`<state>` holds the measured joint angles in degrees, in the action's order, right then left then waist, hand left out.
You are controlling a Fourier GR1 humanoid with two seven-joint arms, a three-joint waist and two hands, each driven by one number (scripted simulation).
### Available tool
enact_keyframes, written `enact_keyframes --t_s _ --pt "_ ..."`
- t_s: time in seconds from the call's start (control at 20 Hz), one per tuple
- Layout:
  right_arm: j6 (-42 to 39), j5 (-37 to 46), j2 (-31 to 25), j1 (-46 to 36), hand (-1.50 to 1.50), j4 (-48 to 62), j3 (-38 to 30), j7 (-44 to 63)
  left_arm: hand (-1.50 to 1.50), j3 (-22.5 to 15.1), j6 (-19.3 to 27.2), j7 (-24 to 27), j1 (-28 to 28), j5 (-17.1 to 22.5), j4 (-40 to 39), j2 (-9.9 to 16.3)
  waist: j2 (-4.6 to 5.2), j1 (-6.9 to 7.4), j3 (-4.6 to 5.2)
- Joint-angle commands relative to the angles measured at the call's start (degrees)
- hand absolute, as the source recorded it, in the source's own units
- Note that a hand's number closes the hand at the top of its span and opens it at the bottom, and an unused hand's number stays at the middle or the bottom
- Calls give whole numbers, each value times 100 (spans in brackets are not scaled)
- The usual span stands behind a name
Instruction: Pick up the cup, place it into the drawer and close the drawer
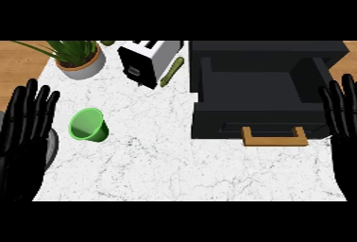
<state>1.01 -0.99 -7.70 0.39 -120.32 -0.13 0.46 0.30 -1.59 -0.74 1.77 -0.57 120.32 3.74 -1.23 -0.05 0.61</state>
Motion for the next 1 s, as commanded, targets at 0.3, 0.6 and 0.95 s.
enact_keyframes --t_s 0.3,0.6,0.95 --pt "-471 -132 -62 15 -150 153 542 375 -150 979 -1683 -340 -307 2771 -1224 866 171 8 -43" --pt "-643 -502 -217 -646 -150 791 32 402 -150 1784 -2634 -208 -933 3720 -3000 1628 145 0 -57" --pt "-567 -221 -73 -1095 -150 1274 32 302 -150 1796 -3059 559 -1465 2713 -4664 1868 132 -2 -59"
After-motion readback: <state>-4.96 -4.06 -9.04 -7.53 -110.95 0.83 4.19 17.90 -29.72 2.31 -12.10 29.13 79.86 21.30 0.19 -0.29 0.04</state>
